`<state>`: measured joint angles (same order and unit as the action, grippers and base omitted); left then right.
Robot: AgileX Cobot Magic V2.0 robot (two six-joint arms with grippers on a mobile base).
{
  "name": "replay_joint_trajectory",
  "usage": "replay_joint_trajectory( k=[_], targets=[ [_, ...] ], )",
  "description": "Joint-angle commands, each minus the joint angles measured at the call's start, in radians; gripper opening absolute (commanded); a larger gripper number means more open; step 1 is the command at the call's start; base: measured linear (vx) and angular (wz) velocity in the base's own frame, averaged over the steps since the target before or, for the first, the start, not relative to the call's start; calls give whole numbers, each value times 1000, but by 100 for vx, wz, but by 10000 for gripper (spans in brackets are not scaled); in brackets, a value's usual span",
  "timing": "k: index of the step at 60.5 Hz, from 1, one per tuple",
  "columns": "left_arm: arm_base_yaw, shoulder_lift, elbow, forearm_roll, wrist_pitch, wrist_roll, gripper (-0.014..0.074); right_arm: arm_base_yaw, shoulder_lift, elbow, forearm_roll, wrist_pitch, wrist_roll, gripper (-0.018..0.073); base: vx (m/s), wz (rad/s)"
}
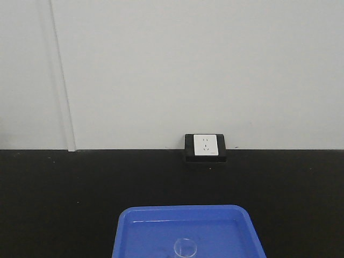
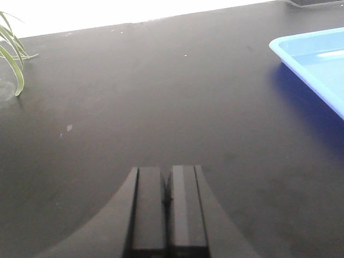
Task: Move beaker to silver tray on left bench
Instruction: 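Lower the open right gripper toward the glass beaker in the blue tray, then close the right gripper around the glass beaker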
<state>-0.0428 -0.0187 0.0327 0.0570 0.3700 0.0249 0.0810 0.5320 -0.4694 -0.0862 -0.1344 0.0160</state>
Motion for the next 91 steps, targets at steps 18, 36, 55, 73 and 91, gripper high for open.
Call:
replay_joint_trajectory(
  k=[18, 36, 55, 73, 91],
  targets=[
    [-8, -7, 20, -3, -75, -2, 1, -5, 416, -149, 19, -128, -2, -8, 0, 0],
    [-8, -7, 20, -3, -75, -2, 1, -3, 452, -149, 19, -121, 12, 108, 0, 0],
    [-8, -7, 20, -3, -75, -2, 1, -3, 452, -149, 18, -149, 19, 545, 0, 0],
    [-8, -7, 20, -3, -75, -2, 1, -3, 452, -149, 22, -197, 71, 720, 0, 0],
    [-8, -7, 20, -3, -75, -2, 1, 65, 615, -54, -193, -224, 220, 618, 0, 0]
  ],
)
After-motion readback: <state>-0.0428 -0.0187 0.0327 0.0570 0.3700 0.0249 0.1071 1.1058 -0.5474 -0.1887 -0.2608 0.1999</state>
